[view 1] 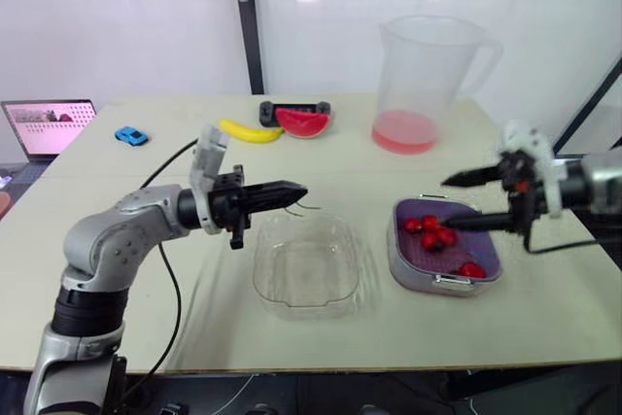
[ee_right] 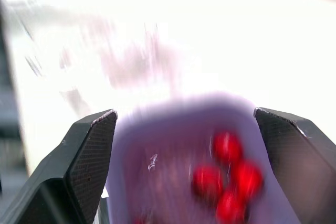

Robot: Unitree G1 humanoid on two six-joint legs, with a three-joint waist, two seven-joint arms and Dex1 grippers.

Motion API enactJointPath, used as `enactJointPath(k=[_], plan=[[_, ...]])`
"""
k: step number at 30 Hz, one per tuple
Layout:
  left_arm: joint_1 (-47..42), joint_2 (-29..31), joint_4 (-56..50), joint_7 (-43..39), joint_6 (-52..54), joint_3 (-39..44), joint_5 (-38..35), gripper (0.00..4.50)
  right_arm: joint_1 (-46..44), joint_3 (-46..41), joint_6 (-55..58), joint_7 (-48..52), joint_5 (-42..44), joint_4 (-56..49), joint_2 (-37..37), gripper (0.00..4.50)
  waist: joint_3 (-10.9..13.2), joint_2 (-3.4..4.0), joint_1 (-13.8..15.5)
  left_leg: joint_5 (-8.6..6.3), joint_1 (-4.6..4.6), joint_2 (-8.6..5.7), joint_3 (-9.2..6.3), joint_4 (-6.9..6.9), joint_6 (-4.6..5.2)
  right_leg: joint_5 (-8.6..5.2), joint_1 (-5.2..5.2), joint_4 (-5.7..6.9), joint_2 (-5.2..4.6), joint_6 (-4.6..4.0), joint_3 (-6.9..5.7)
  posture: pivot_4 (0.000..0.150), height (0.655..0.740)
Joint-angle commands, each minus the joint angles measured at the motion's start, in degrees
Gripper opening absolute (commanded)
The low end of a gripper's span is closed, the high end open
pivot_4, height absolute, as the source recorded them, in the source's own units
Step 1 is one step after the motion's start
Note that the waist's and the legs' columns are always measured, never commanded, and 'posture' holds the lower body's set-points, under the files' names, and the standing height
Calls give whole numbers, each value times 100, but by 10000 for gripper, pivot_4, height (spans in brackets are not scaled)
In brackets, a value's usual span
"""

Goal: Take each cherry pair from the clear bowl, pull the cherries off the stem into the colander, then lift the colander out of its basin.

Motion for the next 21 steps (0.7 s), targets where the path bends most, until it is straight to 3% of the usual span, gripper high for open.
enactJointPath(k=[1, 5, 11, 16, 21], plan=[[60, 202, -147, 9, 19, 295, -116, 0, -481, -485, 517, 107, 906, -126, 173, 44866, 1, -2, 11, 0, 0, 0, -3, 0, 0, 0, 1, 0, 0, 0, -2, 1500, 7400], [369, 591, -60, -19, 44, 677, -109, 0, -711, -370, 599, 93, 1097, -85, 463, 44866, 1, -2, 5, 0, 0, 1, -2, 1, 0, 0, 2, -2, -1, 0, -2, 1500, 7400], [1757, 1290, 455, -51, 38, 1739, 6, 0, -595, -155, 281, 213, 963, -134, 671, 44866, 2, 2, -5, -1, 0, 4, 0, -6, 2, 0, -7, 1, -1, 0, 1, 1500, 7400], [2576, 1370, 1227, 261, -149, 2074, 505, 0, -549, -114, 229, 247, 1057, -319, 802, 44866, 2, 2, 23, -1, 0, 8, -1, -5, 1, 0, -5, 1, -5, 0, 0, 1500, 7400], [2637, 1190, 2050, 711, -198, 2115, 835, 0, -491, -145, 261, 210, 1125, -535, 851, 44866, 1, 1, 39, -1, -1, 7, -3, -3, 1, 0, -4, 0, -11, 0, -3, 1500, 7400]])
